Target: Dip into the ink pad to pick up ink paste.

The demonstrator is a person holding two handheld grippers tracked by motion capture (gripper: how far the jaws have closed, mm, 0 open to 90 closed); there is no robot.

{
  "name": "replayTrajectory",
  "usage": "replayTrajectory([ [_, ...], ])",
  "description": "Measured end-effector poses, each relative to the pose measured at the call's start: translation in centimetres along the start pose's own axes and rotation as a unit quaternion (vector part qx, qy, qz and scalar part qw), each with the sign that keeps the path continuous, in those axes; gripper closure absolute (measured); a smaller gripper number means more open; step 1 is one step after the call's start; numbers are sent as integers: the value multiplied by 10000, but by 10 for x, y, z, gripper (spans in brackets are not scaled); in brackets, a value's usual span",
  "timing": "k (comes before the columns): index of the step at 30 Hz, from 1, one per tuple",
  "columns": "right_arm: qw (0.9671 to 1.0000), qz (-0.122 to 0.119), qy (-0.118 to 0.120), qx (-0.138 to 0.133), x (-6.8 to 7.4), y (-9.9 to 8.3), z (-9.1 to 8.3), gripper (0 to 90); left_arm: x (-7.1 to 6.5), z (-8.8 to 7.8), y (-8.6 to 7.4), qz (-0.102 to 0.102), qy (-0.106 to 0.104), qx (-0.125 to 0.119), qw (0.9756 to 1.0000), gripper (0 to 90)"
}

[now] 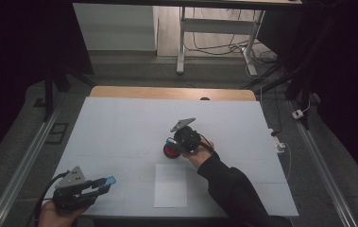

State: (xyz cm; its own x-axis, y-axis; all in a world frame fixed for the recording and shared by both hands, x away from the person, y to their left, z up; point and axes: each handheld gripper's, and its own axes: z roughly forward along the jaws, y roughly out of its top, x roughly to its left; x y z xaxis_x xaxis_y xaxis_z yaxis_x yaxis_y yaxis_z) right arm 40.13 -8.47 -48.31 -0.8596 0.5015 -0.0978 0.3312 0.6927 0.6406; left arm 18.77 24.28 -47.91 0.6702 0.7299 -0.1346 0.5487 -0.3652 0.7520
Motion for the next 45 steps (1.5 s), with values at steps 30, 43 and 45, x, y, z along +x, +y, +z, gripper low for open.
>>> replayTrajectory([
  [30, 9971, 488, 278, -520, -13, 1, -21, 697, 0, 0, 0, -26, -24, -5, 10000, 684],
  [43, 9980, 413, 362, -310, -9, -3, -9, 697, 1, 0, 0, -33, -31, -8, 10000, 684],
  [45, 9980, 408, 382, -290, -9, -4, -7, 697, 1, 0, 0, -33, -28, -4, 10000, 683],
])
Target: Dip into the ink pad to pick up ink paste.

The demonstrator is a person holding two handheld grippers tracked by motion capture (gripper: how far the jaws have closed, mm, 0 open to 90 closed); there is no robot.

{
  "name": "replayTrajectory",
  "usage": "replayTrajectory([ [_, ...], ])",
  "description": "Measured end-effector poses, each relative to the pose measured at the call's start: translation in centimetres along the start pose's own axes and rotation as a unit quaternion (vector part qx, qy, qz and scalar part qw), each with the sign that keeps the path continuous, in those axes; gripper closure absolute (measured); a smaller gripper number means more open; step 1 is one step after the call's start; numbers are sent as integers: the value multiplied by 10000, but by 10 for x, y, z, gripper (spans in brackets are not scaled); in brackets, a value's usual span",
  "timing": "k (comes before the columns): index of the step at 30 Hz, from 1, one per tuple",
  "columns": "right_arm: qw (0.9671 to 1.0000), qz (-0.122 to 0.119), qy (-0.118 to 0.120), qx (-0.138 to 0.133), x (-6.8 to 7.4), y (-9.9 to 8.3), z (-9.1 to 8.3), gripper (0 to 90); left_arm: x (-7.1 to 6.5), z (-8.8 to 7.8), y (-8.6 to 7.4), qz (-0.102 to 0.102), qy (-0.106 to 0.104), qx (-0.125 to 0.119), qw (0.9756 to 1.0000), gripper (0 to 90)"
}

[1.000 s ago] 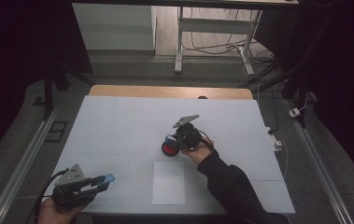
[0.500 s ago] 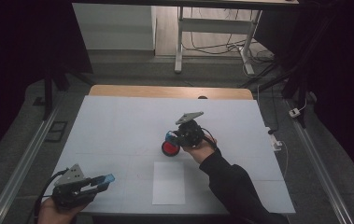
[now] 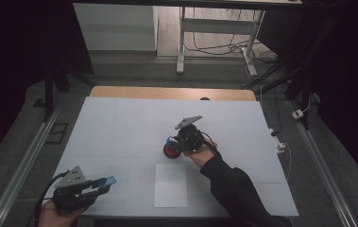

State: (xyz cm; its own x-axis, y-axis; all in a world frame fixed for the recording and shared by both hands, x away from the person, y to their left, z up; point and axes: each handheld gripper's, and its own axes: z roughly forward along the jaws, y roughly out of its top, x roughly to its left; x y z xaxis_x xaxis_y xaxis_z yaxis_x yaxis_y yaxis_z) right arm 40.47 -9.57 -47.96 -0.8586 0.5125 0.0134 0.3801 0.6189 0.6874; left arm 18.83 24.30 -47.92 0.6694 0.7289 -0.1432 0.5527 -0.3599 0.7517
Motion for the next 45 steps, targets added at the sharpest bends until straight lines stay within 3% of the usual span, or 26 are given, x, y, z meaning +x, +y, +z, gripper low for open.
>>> replayTrajectory([
  [9, 10000, -33, -8, 85, 3, -1, 6, 697, 0, 0, 0, 13, -1, 3, 10000, 684],
  [16, 9999, 73, 10, 88, 1, -1, 7, 700, 0, 0, 0, 14, -2, 13, 10000, 684],
  [34, 9989, -281, -307, 221, 14, 2, 9, 702, 0, 1, 1, -3, -6, 44, 10000, 684],
  [45, 9999, 153, 65, 31, 0, -3, 9, 702, 0, 2, 1, 12, -54, 68, 10000, 685],
])
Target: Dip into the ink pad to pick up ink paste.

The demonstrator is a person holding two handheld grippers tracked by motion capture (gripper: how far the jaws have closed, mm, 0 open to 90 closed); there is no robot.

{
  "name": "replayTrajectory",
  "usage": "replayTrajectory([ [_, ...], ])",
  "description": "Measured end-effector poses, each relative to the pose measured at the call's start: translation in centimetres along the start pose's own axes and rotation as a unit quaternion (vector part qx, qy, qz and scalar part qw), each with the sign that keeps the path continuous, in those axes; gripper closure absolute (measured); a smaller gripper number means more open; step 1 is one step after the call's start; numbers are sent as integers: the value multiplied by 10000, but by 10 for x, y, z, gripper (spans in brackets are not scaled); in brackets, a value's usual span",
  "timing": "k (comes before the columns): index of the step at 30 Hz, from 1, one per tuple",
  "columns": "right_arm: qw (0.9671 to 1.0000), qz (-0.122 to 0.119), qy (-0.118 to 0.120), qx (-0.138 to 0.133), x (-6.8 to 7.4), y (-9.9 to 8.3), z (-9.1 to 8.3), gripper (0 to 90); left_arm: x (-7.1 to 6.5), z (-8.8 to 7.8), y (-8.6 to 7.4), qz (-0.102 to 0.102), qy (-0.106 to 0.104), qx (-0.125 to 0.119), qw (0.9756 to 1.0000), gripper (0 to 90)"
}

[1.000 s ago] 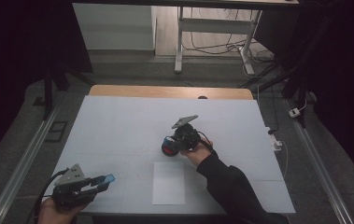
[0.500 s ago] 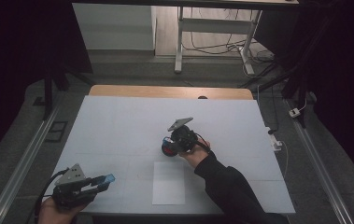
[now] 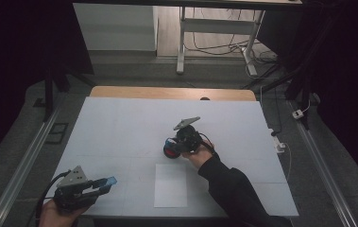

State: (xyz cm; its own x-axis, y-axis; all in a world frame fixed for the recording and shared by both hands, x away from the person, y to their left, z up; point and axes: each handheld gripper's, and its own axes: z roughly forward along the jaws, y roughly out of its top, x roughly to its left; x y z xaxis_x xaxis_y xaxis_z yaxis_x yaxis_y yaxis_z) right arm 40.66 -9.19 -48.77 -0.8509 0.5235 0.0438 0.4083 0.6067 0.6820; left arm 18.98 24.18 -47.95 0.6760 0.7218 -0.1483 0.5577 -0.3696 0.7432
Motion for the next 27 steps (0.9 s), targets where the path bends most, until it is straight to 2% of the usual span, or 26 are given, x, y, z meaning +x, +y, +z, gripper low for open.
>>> replayTrajectory([
  [6, 9998, 164, 136, -43, -5, -2, 0, 702, 0, 0, 0, 26, -110, 19, 9999, 686],
  [15, 9990, -347, -267, 27, 10, 0, 0, 701, -1, 1, 0, 63, -106, 51, 9999, 686],
  [22, 9997, -156, -166, -26, 7, -1, -1, 698, -1, 1, 1, 109, -77, 71, 9999, 685],
  [27, 9996, -192, -207, -7, 7, -1, -2, 697, -1, 1, 0, 89, -90, 54, 9999, 685],
])
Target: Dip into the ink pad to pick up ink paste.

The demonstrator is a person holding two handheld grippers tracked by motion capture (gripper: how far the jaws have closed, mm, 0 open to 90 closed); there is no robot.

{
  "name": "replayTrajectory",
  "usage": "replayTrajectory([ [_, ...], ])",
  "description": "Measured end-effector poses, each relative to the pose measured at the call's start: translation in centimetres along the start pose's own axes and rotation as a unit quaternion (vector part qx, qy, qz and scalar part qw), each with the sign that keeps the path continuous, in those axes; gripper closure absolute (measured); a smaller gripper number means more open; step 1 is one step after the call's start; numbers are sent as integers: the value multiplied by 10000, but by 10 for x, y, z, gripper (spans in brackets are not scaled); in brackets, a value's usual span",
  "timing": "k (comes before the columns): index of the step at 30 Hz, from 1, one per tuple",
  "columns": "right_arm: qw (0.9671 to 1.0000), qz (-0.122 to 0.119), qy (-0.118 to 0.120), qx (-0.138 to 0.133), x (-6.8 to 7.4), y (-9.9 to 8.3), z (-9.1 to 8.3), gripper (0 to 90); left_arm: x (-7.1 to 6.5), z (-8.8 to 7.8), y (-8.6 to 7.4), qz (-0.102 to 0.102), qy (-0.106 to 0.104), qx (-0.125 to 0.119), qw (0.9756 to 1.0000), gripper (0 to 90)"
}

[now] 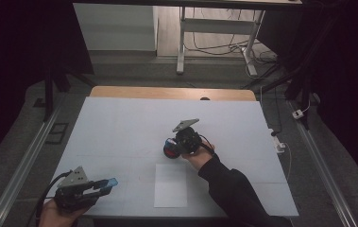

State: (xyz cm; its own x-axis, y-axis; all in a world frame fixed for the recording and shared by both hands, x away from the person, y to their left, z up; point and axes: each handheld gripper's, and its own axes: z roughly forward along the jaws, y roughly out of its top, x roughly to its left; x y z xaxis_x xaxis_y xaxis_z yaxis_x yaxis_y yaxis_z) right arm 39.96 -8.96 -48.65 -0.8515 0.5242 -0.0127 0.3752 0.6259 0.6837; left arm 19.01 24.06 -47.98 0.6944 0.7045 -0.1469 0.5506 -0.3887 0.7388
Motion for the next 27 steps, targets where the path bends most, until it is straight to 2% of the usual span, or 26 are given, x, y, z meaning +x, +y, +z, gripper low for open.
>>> replayTrajectory([
  [9, 9998, -40, 98, -194, -1, 2, -8, 696, 1, -1, -1, -35, -14, -32, 10000, 684],
  [17, 9990, -197, 263, -312, 4, 3, -23, 696, 1, -1, -1, -31, -7, -37, 10000, 684],
  [27, 9978, -186, 477, -432, 9, 3, -38, 696, 2, -1, -1, -80, -17, -56, 10000, 683],
])
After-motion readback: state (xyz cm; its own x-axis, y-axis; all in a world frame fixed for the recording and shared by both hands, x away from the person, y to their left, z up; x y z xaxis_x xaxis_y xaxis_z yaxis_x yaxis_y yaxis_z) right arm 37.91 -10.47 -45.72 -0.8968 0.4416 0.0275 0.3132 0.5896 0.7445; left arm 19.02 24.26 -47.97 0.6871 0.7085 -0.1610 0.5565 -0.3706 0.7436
